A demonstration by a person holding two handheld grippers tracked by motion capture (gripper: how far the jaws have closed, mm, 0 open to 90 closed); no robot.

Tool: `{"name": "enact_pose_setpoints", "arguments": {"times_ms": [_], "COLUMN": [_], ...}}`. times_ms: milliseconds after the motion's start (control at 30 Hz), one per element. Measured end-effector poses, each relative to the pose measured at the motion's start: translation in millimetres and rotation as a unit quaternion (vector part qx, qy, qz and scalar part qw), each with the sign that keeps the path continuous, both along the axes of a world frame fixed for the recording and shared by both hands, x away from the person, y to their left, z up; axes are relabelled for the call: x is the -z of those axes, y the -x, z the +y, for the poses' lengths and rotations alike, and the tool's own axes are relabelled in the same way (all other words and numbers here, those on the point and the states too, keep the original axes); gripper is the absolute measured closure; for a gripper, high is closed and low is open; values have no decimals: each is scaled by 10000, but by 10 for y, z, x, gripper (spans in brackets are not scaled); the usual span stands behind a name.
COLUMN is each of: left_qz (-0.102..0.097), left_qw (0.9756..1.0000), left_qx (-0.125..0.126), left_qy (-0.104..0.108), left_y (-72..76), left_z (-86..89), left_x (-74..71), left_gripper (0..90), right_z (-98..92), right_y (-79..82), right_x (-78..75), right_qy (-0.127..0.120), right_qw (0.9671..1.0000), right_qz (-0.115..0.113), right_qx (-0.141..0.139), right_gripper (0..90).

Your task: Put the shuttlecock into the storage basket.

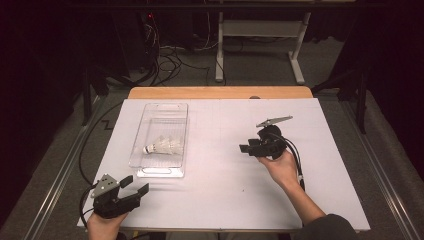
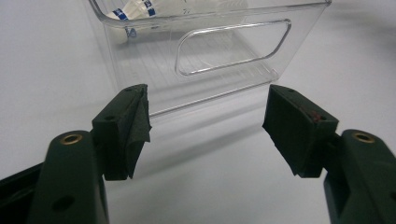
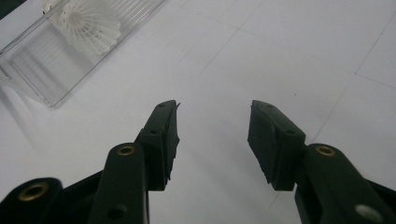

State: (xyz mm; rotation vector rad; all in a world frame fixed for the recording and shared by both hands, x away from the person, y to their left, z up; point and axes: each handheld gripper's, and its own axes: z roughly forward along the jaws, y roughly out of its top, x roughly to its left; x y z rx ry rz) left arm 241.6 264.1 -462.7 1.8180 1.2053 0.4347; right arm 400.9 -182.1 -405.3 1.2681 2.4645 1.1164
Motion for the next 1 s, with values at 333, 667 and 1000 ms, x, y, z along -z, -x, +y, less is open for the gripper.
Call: {"name": "enact_pose_setpoints", "arguments": {"times_ms": [333, 667, 1000], "left_qz": [-7, -8, -10], "left_qw": [10000, 10000, 10000], "left_qx": [4, 6, 7], "left_qy": [-1, -13, -7], "left_y": [3, 3, 3], "left_z": [-4, -7, -7], "left_x": [-1, -2, -2], "left_gripper": [323, 323, 323], "right_z": [-108, -199, -263], "right_y": [54, 106, 148], "right_x": [28, 28, 42], "right_qy": [-23, -58, -75], "right_qw": [10000, 9999, 9998], "right_qz": [2, -21, -27], "right_qx": [84, 126, 165], "right_gripper": [531, 531, 531]}}
